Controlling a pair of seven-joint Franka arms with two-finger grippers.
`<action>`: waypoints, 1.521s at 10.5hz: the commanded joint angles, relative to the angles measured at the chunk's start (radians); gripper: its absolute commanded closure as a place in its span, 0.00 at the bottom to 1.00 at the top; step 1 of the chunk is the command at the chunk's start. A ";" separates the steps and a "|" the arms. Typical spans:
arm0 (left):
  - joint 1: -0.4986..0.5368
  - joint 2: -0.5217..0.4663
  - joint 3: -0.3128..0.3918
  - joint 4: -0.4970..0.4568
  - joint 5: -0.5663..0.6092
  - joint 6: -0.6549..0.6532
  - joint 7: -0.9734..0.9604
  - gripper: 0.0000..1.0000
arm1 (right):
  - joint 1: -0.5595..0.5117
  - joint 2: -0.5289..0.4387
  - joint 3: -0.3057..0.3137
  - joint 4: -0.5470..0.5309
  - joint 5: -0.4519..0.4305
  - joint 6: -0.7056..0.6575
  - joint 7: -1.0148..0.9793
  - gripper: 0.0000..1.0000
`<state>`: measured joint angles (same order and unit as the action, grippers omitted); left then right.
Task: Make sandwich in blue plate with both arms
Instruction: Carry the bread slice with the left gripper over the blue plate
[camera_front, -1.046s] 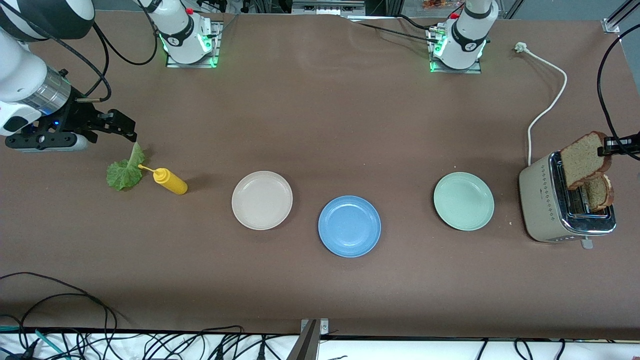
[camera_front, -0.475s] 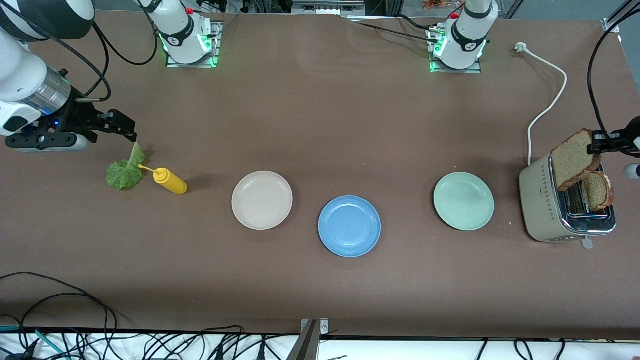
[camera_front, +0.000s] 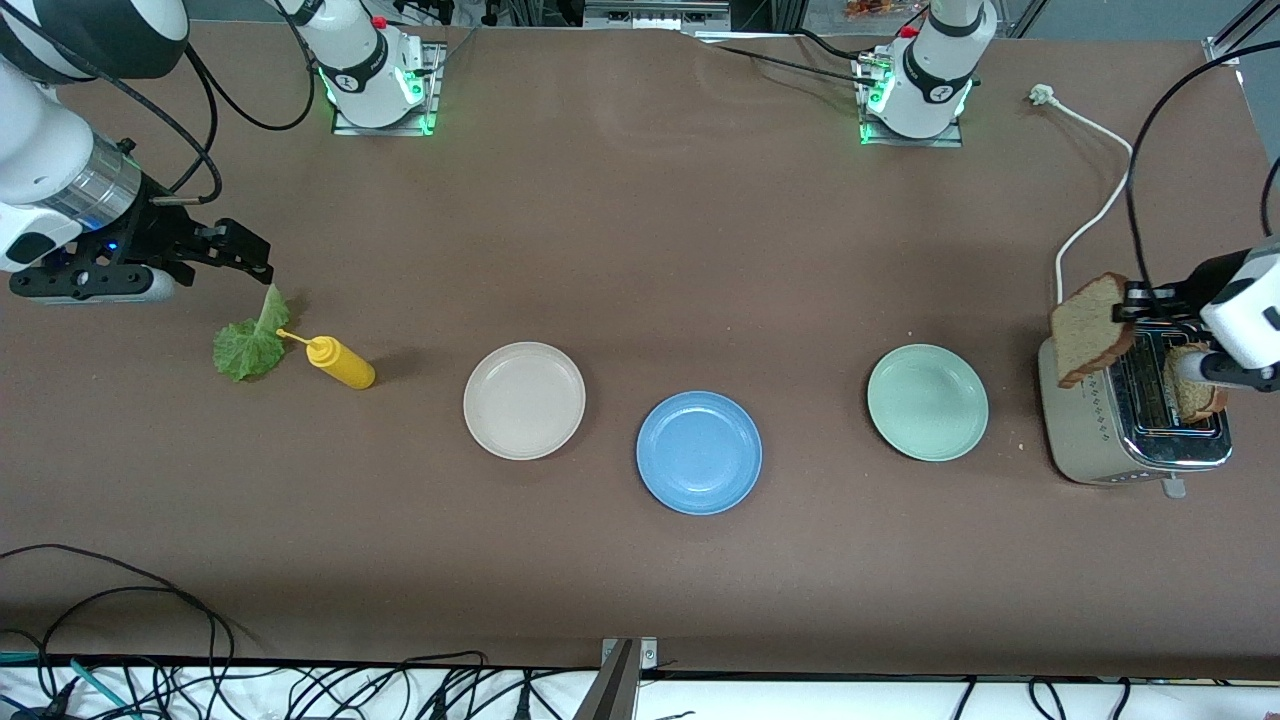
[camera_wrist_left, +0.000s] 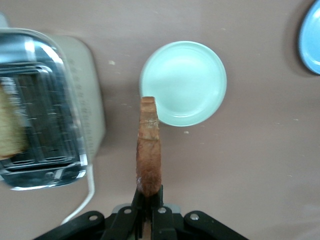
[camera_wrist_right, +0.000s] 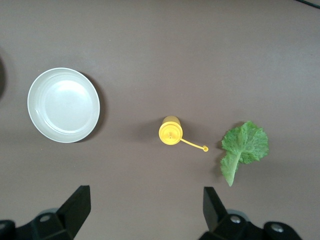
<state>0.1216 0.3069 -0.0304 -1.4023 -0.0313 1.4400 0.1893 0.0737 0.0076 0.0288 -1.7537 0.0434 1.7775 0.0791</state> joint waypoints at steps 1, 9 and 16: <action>-0.026 0.006 0.001 -0.098 -0.154 0.059 -0.036 1.00 | 0.000 -0.005 -0.004 0.002 0.020 -0.009 -0.002 0.00; -0.158 0.122 0.000 -0.225 -0.750 0.293 -0.094 1.00 | 0.000 -0.005 -0.004 0.005 0.020 -0.006 -0.002 0.00; -0.396 0.290 0.006 -0.202 -1.088 0.598 -0.087 1.00 | -0.002 0.000 -0.006 0.008 0.020 -0.006 -0.007 0.00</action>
<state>-0.2147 0.5417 -0.0414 -1.6304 -1.0470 1.9704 0.1025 0.0734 0.0075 0.0258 -1.7528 0.0435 1.7782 0.0791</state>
